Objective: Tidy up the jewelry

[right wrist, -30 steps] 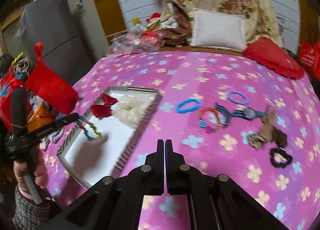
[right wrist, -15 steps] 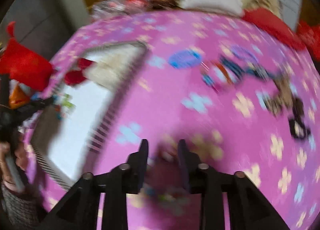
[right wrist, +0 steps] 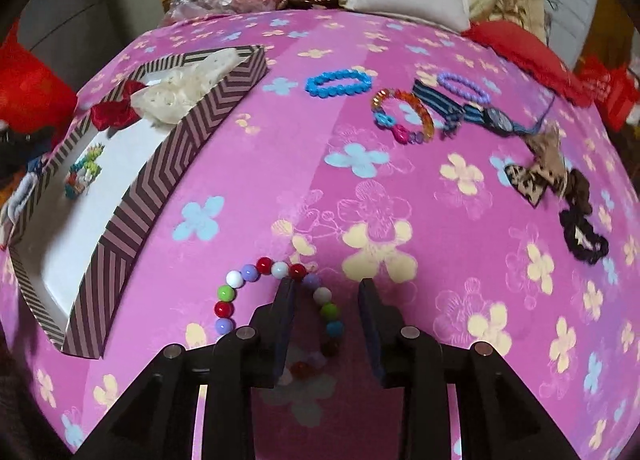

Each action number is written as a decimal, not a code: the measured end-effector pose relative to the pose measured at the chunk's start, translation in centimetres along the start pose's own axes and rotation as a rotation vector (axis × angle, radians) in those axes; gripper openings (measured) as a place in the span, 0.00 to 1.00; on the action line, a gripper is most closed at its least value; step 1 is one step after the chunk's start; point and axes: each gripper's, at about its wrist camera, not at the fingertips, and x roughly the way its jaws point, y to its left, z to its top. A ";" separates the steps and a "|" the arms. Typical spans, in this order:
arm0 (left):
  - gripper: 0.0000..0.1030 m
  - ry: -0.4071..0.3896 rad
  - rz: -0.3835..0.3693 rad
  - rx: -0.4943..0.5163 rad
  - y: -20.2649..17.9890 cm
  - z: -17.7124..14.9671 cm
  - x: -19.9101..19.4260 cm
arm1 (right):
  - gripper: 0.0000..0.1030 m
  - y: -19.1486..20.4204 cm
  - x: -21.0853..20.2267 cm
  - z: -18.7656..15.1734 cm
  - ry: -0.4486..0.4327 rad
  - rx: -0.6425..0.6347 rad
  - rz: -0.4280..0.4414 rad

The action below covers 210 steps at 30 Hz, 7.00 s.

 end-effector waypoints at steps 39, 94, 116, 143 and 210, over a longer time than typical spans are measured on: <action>0.22 0.193 -0.010 -0.091 2.0 0.6 5.3 | 0.08 19.0 0.6 13.2 -0.031 -0.147 0.266; 0.23 0.053 0.003 -0.130 3.3 2.1 0.8 | 0.41 17.9 1.4 12.0 -0.065 -0.186 0.088; 0.38 0.105 -0.187 0.208 -14.1 -7.6 -1.6 | 0.41 -14.7 -6.7 -3.9 -0.113 0.211 -0.066; 0.38 0.283 0.144 0.441 -28.9 1.6 22.1 | 0.42 -24.1 -6.1 -6.2 -0.302 0.345 0.093; 0.07 0.237 -0.263 0.282 -21.5 -9.2 5.1 | 0.02 -20.9 -6.9 -0.3 -0.149 0.340 0.020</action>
